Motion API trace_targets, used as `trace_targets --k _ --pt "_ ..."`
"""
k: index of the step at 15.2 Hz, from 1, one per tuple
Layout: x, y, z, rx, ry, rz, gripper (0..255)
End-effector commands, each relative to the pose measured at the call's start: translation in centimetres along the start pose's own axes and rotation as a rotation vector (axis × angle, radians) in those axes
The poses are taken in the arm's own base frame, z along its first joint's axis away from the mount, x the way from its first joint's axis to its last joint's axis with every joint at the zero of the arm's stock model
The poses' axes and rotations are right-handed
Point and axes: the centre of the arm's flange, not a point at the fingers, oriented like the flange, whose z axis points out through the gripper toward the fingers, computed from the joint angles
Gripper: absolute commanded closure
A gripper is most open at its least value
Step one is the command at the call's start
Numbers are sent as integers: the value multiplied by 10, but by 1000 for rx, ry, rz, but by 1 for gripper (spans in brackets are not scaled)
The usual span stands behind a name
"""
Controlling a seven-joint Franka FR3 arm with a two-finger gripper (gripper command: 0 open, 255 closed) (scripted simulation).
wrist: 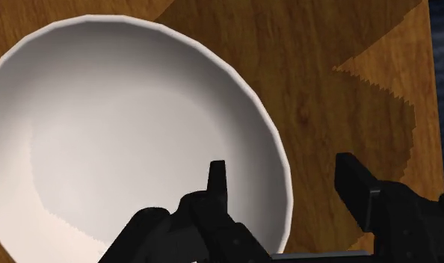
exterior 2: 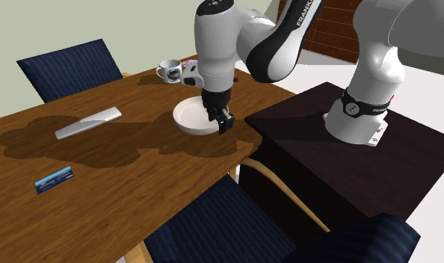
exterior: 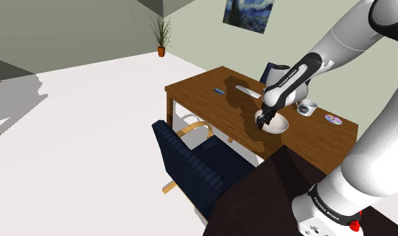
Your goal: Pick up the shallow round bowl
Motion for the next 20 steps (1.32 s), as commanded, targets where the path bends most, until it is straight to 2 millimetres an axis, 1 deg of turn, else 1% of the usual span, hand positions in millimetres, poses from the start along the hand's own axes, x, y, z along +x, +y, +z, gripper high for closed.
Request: trace_targets --k 1,9,20 --pt "0 -1 1 0 0 0 255" --pt "0 0 1 0 0 0 255" --pt "-5 8 -56 0 0 0 255"
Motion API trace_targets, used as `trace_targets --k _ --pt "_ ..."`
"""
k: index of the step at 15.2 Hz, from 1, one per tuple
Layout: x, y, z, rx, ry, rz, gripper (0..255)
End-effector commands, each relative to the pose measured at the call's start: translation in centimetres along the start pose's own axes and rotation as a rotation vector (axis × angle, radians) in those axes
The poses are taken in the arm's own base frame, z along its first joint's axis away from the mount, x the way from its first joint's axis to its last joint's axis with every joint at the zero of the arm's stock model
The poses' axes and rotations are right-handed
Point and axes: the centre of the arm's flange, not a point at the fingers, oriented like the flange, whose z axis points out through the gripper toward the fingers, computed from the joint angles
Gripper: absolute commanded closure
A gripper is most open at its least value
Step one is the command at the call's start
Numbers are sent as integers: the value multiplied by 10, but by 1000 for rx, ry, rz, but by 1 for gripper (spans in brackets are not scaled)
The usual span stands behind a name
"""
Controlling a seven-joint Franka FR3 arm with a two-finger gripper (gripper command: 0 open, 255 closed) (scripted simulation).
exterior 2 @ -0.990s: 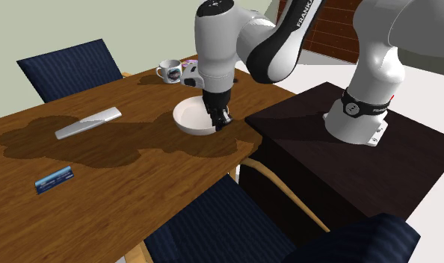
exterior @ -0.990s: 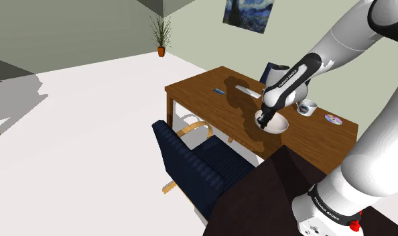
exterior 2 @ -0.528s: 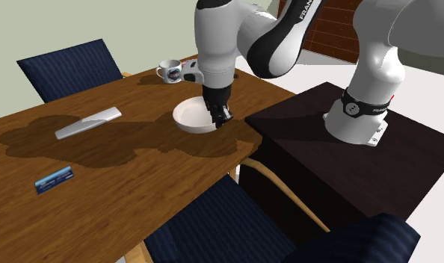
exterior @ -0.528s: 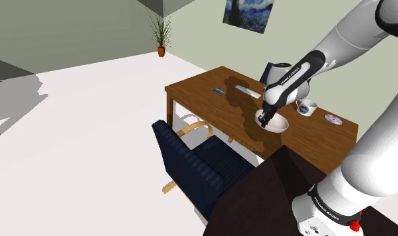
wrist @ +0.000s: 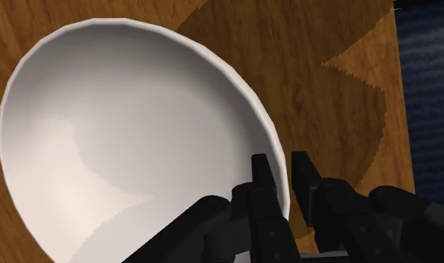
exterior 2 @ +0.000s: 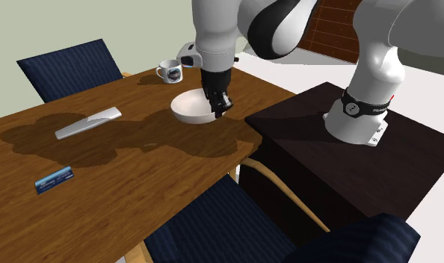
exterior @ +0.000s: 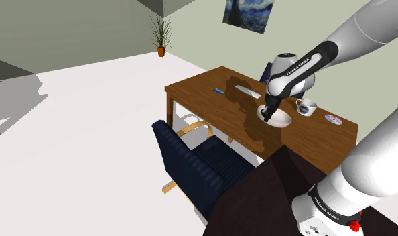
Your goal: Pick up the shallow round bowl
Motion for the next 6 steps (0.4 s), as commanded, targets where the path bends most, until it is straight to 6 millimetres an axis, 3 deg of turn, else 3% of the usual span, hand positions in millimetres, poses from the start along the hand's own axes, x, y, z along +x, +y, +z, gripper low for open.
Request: trace_targets --k 1,6 --pt "-1 1 -11 0 0 0 255" --pt "-2 4 -28 0 0 0 255"
